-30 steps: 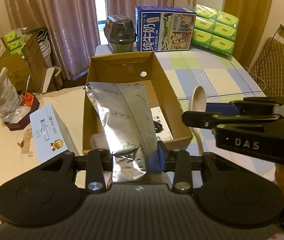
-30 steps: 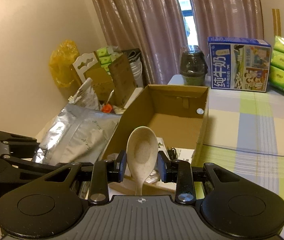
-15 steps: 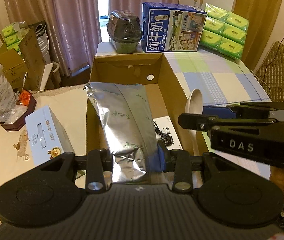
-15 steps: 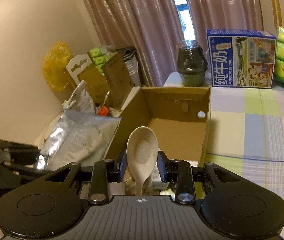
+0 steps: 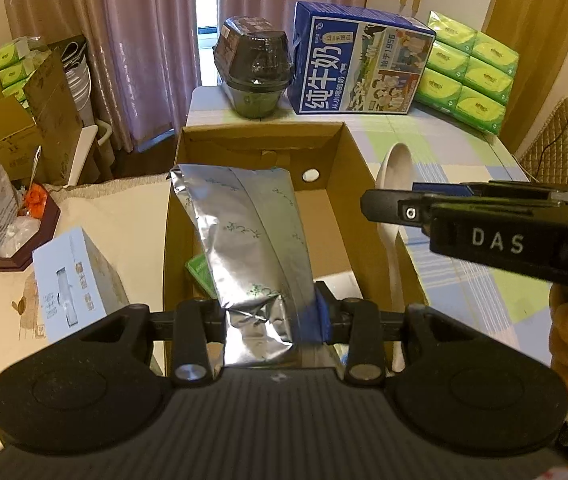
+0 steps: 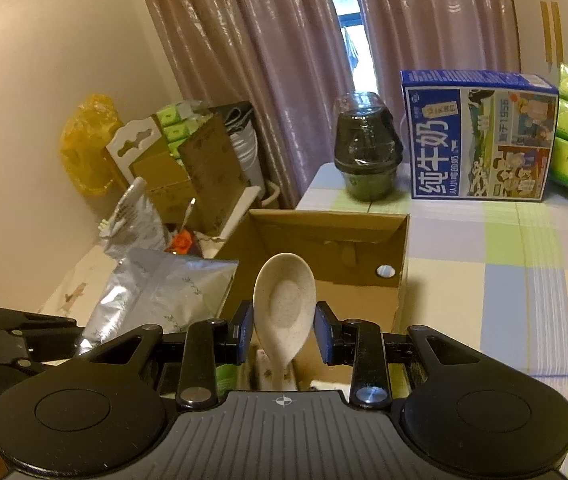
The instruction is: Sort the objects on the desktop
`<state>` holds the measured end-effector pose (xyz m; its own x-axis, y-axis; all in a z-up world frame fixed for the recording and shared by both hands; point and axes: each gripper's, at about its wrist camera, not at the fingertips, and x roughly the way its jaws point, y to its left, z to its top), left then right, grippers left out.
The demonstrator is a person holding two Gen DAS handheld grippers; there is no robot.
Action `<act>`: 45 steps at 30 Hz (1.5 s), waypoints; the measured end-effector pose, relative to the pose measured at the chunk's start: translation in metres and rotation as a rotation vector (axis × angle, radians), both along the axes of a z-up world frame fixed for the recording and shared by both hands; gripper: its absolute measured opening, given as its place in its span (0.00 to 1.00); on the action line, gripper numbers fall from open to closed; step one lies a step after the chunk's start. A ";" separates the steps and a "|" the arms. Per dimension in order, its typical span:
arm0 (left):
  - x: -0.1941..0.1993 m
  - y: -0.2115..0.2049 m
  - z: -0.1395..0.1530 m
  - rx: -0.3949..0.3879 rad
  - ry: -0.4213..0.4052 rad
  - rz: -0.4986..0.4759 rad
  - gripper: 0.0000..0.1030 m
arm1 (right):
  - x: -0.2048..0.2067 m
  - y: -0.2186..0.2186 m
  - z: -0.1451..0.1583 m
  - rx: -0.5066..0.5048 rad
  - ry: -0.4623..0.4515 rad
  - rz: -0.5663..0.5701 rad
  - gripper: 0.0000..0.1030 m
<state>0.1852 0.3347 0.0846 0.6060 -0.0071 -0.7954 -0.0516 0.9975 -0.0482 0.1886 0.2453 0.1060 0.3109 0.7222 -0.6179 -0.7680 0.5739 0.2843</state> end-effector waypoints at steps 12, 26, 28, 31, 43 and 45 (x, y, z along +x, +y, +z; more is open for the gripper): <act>0.044 0.017 -0.021 -0.019 -0.054 0.041 0.44 | 0.040 0.031 -0.030 -0.027 0.031 0.006 0.53; 0.002 0.033 -0.020 -0.016 -0.089 0.095 0.68 | 0.033 -0.007 -0.027 0.009 0.021 -0.042 0.83; -0.006 0.029 -0.018 -0.015 -0.096 0.096 0.76 | 0.025 -0.013 -0.022 0.006 0.008 -0.040 0.87; -0.017 0.021 -0.014 -0.011 -0.101 0.093 0.81 | 0.011 -0.020 -0.015 -0.008 -0.005 -0.028 0.94; -0.078 0.005 0.001 0.014 -0.143 0.128 0.99 | -0.052 -0.050 0.008 -0.034 -0.020 -0.007 0.98; -0.089 0.003 0.004 0.011 -0.150 0.139 0.99 | -0.062 -0.055 0.011 -0.042 -0.023 -0.001 0.98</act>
